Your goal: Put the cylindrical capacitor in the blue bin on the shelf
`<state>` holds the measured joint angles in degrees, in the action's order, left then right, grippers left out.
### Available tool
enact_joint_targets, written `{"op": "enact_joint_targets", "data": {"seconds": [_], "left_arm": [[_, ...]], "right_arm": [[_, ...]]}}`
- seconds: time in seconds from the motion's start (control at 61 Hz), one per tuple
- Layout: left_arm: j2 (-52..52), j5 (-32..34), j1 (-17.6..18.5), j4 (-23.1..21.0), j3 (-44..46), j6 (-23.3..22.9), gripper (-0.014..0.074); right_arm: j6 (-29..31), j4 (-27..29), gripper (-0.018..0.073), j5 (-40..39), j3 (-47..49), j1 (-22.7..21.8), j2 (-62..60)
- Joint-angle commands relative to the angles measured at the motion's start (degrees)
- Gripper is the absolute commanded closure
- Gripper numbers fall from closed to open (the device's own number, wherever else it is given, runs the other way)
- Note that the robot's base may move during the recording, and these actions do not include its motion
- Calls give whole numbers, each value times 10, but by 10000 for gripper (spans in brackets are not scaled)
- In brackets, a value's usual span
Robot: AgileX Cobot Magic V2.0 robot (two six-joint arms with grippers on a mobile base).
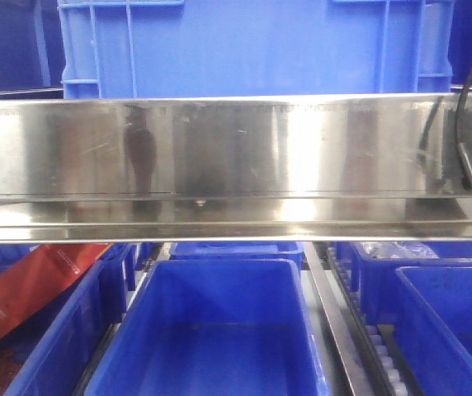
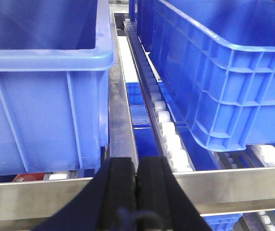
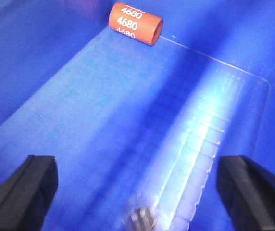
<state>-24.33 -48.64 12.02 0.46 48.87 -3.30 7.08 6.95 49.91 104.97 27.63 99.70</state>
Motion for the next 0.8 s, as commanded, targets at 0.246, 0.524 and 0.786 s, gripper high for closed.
{"op": "enact_joint_targets", "data": {"seconds": [0.246, 0.524, 0.786], "left_arm": [[3, 2, 0, -5, -1, -3, 699], [3, 2, 0, -5, -1, -3, 699], [3, 2, 0, -5, -1, -3, 699]], "right_arm": [[0, -1, -9, -7, 6, -2, -12], [-24, -2, 308, -2, 3, -9, -74], [-25, -9, 640, -21, -93, -48, -199]]}}
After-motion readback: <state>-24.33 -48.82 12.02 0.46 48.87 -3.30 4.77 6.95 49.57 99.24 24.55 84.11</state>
